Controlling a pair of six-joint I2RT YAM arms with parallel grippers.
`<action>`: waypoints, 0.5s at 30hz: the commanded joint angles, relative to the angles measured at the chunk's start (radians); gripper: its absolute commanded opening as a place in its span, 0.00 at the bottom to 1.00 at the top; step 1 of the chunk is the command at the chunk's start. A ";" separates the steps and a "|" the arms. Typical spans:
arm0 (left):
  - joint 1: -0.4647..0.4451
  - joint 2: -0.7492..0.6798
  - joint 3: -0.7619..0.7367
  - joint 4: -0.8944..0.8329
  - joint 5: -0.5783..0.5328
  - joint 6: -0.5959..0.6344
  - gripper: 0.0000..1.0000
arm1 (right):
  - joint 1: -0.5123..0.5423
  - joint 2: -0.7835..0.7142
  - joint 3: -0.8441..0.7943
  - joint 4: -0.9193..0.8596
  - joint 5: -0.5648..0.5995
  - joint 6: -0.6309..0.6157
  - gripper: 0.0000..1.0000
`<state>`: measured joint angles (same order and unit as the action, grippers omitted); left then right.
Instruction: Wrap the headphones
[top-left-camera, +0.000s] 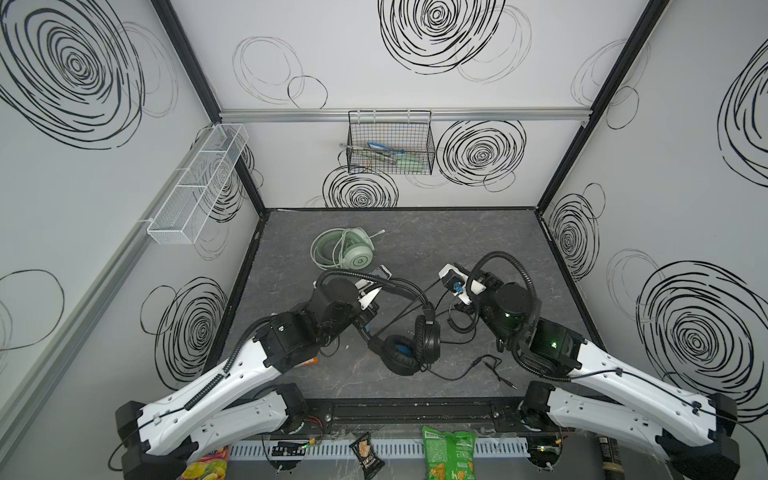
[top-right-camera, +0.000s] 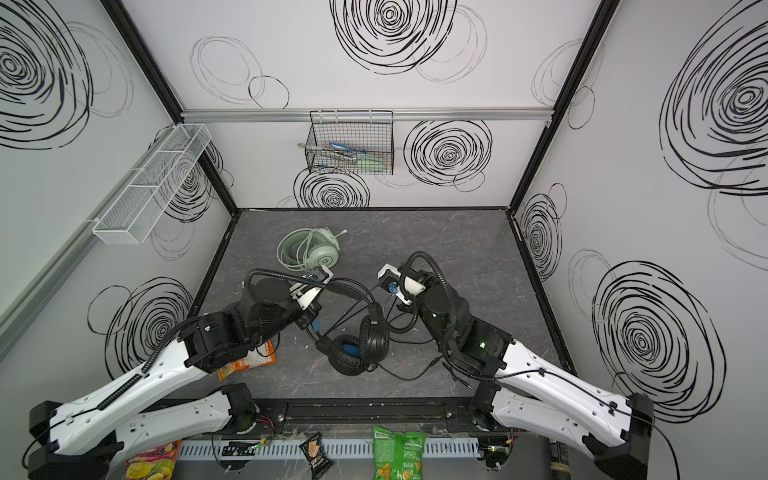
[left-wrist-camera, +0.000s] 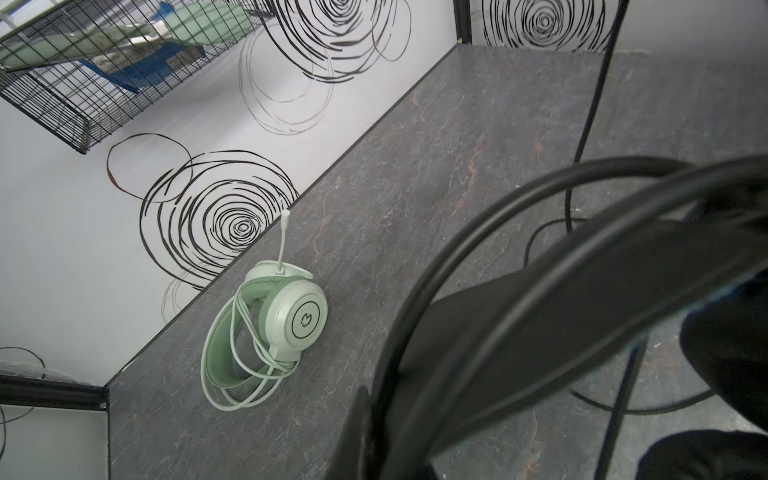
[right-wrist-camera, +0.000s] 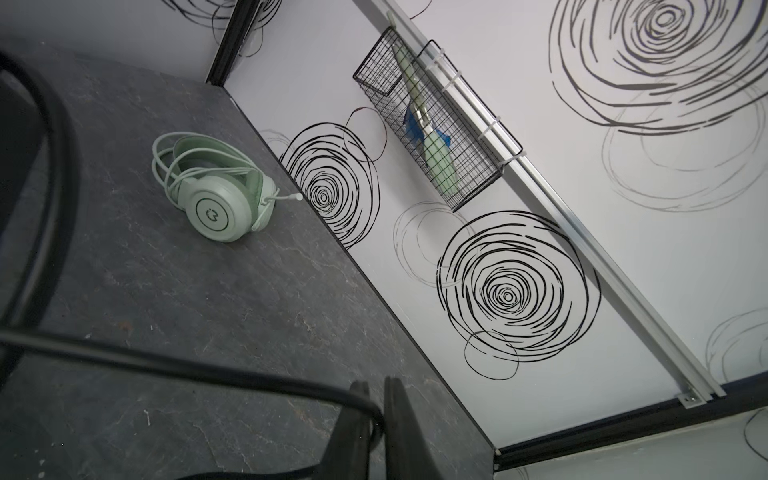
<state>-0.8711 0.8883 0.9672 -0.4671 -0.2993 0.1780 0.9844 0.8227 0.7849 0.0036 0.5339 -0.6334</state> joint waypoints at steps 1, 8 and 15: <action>0.012 -0.032 0.064 0.061 0.062 -0.068 0.00 | -0.049 -0.055 -0.032 0.153 -0.029 0.074 0.10; 0.015 -0.041 0.095 0.071 0.134 -0.090 0.00 | -0.133 -0.059 -0.069 0.220 -0.071 0.154 0.06; 0.017 -0.068 0.135 0.142 0.249 -0.190 0.00 | -0.197 -0.017 -0.108 0.292 -0.229 0.213 0.19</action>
<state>-0.8532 0.8707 1.0313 -0.4400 -0.1799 0.0753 0.8181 0.8024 0.7021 0.2039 0.3271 -0.4721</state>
